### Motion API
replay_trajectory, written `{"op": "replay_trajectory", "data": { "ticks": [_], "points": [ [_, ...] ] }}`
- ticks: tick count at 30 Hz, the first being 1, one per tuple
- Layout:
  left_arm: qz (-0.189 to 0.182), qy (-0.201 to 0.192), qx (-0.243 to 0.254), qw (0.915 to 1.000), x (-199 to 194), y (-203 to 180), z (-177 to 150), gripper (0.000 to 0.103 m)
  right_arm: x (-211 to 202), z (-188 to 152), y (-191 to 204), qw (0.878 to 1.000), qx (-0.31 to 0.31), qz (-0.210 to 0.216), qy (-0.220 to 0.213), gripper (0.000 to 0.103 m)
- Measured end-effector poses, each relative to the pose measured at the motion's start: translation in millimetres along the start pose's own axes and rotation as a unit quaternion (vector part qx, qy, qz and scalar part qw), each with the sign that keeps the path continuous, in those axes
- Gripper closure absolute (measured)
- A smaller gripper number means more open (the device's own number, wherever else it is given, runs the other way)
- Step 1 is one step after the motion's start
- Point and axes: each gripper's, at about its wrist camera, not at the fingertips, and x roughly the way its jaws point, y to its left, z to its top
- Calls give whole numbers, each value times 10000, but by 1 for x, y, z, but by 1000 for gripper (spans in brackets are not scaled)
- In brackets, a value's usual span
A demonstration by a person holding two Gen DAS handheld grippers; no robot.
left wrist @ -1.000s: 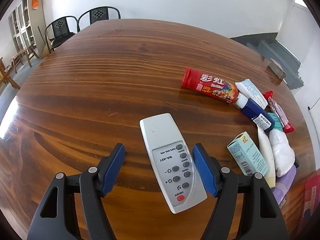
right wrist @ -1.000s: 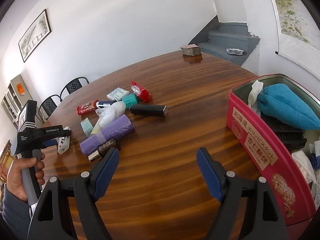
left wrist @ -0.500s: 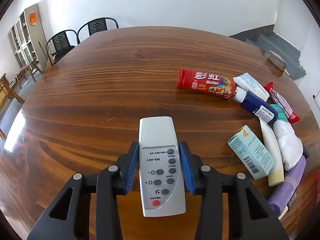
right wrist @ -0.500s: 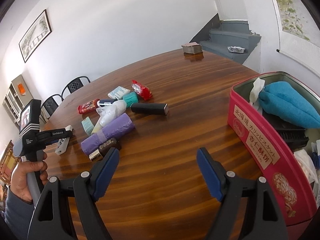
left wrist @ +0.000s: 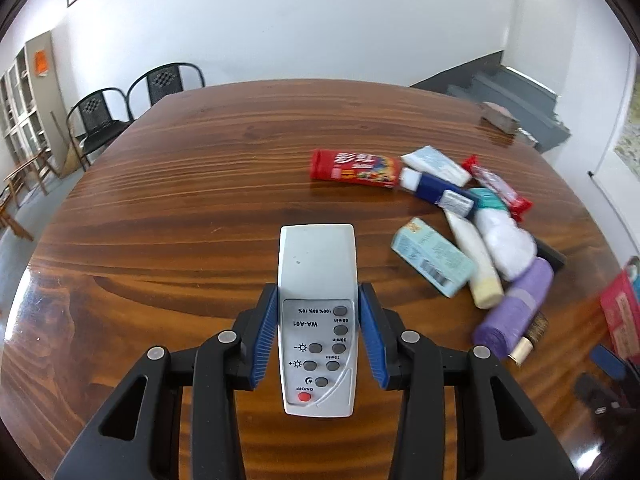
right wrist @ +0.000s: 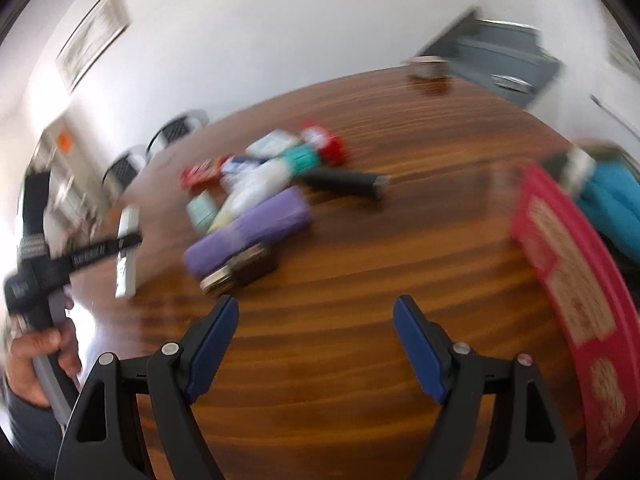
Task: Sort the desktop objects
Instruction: 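Close the left tool on the white remote control and lift it, then grasp the black-and-gold serum bottle with the right tool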
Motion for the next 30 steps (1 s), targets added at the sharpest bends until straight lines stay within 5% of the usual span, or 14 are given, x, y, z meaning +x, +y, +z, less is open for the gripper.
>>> {"op": "replay_trajectory", "data": {
  "ticks": [4, 15, 20, 23, 30],
  "points": [
    [-205, -77, 28, 9998, -11, 1, 1, 60, 19, 10, 27, 9976, -657, 40, 193, 20],
    [-411, -171, 86, 9990, -27, -2, -5, 60, 62, 28, 44, 9931, -913, 274, 679, 20],
    [-458, -152, 182, 9987, -27, -10, -7, 60, 66, 26, 50, 9909, -1173, 53, 659, 20],
    [-471, -132, 245, 9985, -27, -15, -9, 60, 67, 24, 55, 9886, -1373, -190, 588, 37],
    [-508, -79, 265, 9983, -26, -21, -13, 60, 57, 22, 51, 9910, -1262, -133, 439, 38]
  ]
}}
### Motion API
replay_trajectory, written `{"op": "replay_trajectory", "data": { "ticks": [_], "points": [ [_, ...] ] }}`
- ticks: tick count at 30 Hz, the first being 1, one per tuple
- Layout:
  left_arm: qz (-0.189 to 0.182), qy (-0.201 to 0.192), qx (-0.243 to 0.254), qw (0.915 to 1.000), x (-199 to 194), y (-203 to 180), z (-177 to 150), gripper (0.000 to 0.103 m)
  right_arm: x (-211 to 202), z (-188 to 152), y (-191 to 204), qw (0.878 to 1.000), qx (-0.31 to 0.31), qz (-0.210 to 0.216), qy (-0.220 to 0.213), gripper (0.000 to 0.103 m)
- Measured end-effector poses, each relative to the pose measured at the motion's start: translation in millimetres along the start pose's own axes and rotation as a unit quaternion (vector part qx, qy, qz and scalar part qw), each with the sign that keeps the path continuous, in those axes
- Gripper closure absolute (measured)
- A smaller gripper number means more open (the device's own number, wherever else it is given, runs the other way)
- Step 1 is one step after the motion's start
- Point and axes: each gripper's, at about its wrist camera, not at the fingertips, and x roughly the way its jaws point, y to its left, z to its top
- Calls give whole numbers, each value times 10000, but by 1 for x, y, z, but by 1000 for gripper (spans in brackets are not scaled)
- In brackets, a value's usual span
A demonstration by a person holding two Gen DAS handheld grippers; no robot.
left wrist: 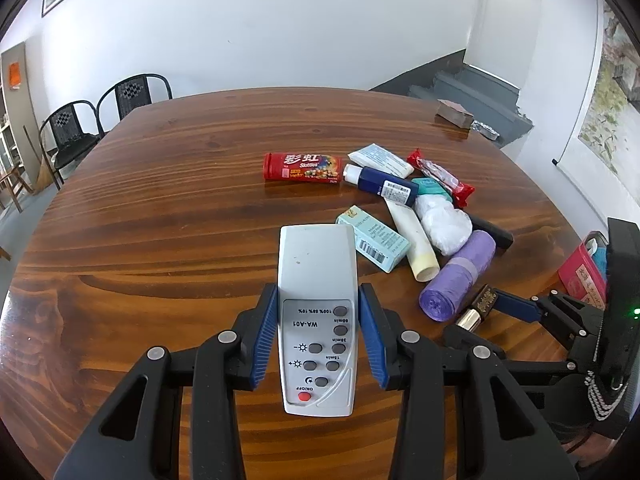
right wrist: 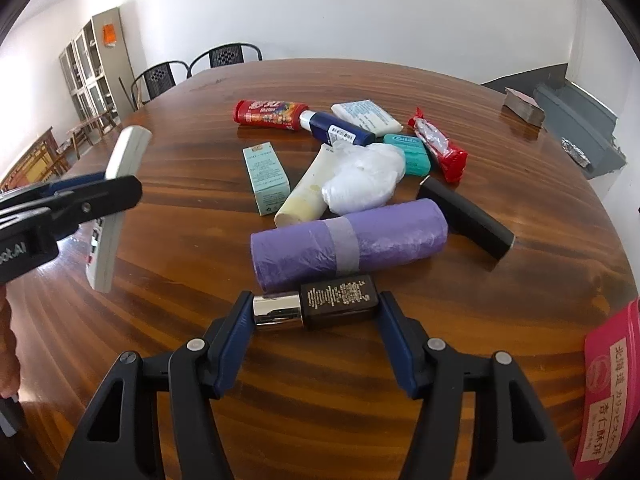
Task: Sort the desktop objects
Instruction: 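Grasp the black-and-gold serum bottle with the right tool, then carry the remote with the left tool while the right tool carries the serum bottle into the tin box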
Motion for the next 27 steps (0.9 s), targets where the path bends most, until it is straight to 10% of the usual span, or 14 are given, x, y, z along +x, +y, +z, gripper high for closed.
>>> {"op": "replay_trajectory", "data": {
  "ticks": [15, 27],
  "points": [
    [-419, 23, 206, 9989, -9, -38, -2, 60, -96, -34, -38, 9849, 1145, -309, -1258, 37],
    [-975, -48, 802, 9920, -22, -120, 5, 60, -193, -99, -126, 9404, 2257, -1518, -2042, 37]
  ]
}}
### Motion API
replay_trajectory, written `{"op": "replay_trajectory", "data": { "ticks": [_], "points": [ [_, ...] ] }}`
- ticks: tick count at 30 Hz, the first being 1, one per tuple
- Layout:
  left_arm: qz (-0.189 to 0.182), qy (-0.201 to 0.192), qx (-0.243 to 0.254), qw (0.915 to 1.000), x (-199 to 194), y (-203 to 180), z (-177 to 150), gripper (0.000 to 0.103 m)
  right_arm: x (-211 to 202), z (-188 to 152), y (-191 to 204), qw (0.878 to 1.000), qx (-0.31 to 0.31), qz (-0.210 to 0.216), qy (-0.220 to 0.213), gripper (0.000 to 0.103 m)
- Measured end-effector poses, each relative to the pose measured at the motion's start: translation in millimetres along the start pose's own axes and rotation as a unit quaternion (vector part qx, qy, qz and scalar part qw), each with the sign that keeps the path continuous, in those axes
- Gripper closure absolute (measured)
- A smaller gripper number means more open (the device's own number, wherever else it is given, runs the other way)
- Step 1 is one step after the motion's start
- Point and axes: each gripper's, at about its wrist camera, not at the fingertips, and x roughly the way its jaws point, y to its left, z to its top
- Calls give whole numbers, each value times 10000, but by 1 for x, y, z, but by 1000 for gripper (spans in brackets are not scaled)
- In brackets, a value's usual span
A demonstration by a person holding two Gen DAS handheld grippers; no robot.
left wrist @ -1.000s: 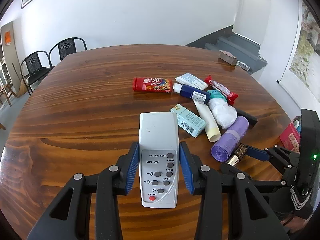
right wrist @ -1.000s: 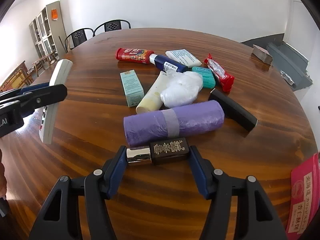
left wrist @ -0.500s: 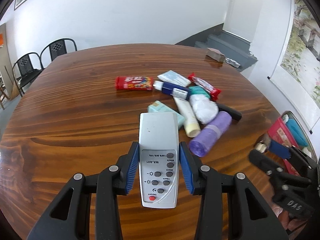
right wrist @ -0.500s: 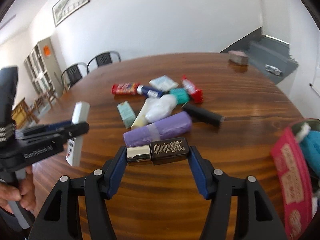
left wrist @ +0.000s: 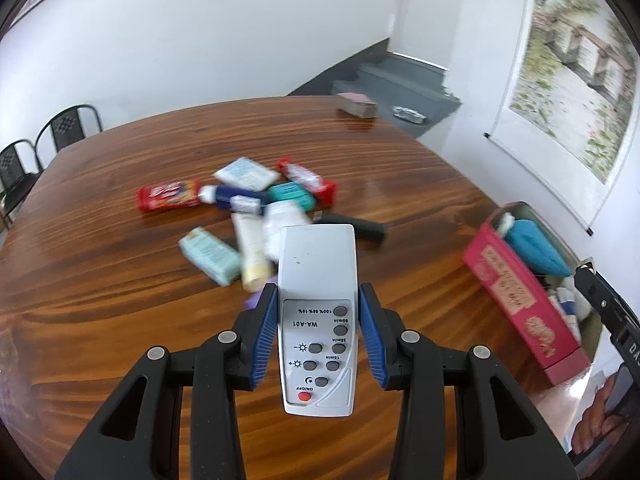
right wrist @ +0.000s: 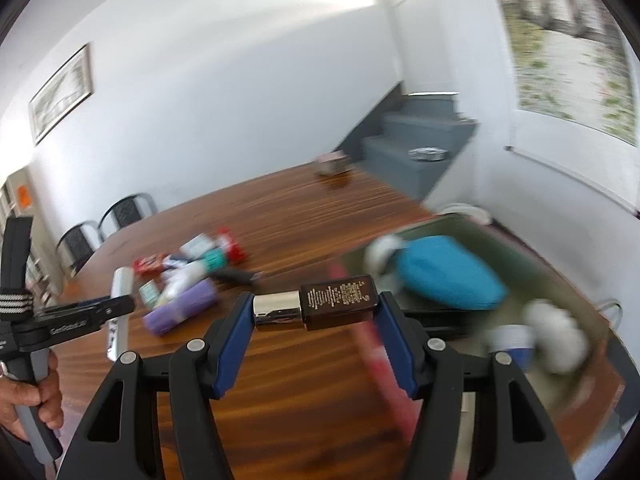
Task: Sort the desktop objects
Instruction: 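Carry the remote with the left tool while the right tool carries the serum bottle into the tin box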
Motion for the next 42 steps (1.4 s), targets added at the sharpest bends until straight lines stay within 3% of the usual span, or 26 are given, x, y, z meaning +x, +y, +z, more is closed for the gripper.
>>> {"op": "replay_trajectory", "data": {
  "ticks": [6, 13, 17, 20, 32, 42],
  "points": [
    [-308, -22, 279, 9991, 4, -43, 9, 60, -14, -1, -46, 9981, 359, -490, -131, 37],
    [-665, -138, 650, 9956, 2, -97, 22, 60, -11, -8, -71, 9954, 544, -781, 44, 37],
    [-787, -178, 802, 9935, 2, -119, 30, 60, -11, -10, -81, 9959, 603, -663, 84, 35],
    [-880, -185, 878, 9921, 5, -133, 36, 60, -15, -13, -86, 9960, 688, -566, 72, 21],
    [-1330, -90, 975, 9863, 25, -188, 48, 60, -23, -18, -101, 9944, 826, -653, 4, 20],
    [-1164, -31, 951, 9886, 67, -215, 62, 60, -22, -21, -113, 9936, 941, -619, 15, 20]
  ]
}}
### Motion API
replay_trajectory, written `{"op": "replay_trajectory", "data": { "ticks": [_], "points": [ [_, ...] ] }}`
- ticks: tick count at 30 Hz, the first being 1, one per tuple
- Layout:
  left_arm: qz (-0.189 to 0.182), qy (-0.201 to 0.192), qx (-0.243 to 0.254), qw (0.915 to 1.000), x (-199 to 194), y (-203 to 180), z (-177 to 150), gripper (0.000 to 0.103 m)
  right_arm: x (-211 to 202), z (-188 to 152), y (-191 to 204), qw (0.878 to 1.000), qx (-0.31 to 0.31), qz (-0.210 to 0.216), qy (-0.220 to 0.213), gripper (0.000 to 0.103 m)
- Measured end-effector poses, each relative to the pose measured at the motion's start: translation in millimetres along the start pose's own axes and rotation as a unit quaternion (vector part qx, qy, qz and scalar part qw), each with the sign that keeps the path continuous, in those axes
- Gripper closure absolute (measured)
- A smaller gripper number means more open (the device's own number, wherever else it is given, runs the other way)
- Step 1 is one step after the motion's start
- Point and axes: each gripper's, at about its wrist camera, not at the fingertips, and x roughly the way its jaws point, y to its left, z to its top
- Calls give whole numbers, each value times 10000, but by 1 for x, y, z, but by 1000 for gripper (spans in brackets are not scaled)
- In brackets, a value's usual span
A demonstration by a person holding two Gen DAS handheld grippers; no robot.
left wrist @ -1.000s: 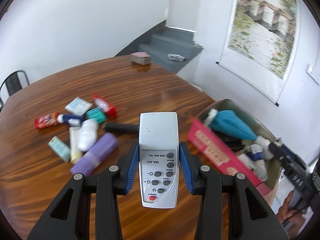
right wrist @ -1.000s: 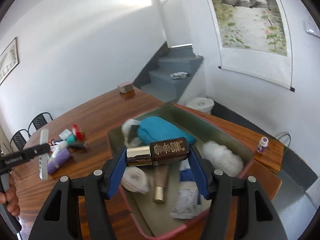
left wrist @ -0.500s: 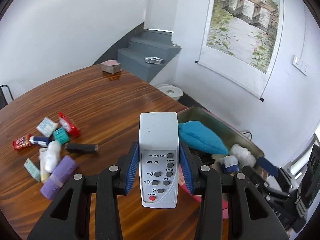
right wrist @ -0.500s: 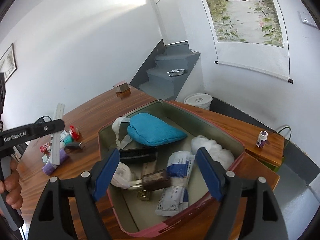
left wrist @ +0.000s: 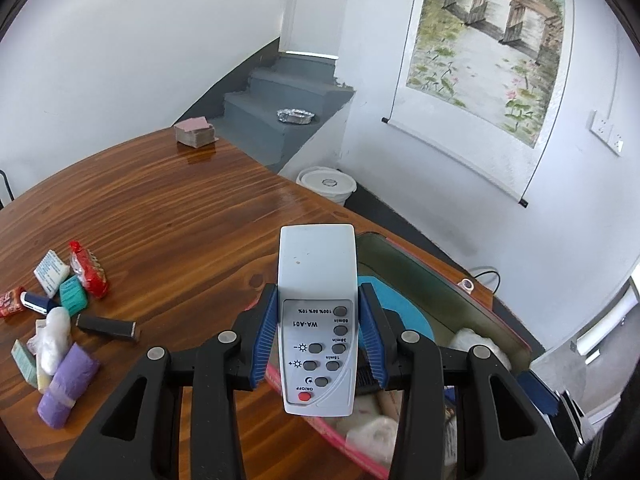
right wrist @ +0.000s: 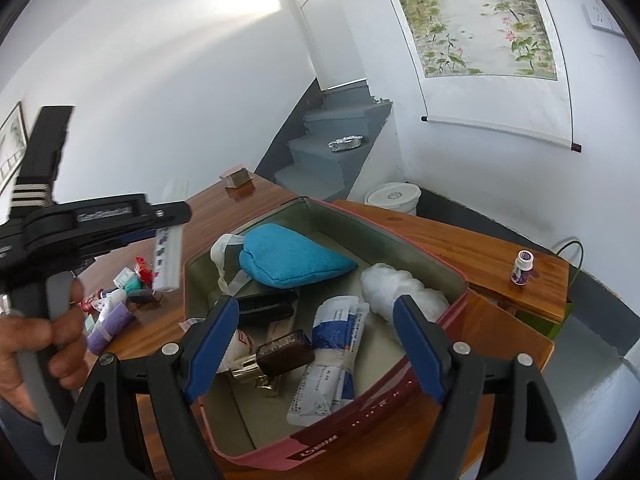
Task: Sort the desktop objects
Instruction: 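Carry the remote with the left tool while the right tool carries the serum bottle into the tin box, then open both tools to drop the remote and serum bottle into the tin box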
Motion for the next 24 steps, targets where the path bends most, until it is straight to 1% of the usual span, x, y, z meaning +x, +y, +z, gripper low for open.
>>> {"op": "replay_trajectory", "data": {
  "ticks": [4, 10, 13, 20, 24],
  "points": [
    [-32, 170, 64, 9998, 21, -1, 1, 60, 5, -1, -2, 10000, 4, 6, 20, 20],
    [47, 421, 75, 9991, 42, 3, 2, 60, 8, 1, 2, 10000, -70, -57, 25, 20],
    [-1, 446, 58, 9990, 42, 7, 0, 60, 8, 2, 3, 9999, -95, -63, -9, 20],
    [51, 436, 72, 9990, 34, 13, -4, 60, 13, 1, 9, 10000, -91, -2, 30, 20],
    [111, 419, -18, 9991, 27, 22, -7, 60, 12, -1, 14, 9999, -133, 20, 46, 20]
  ]
}}
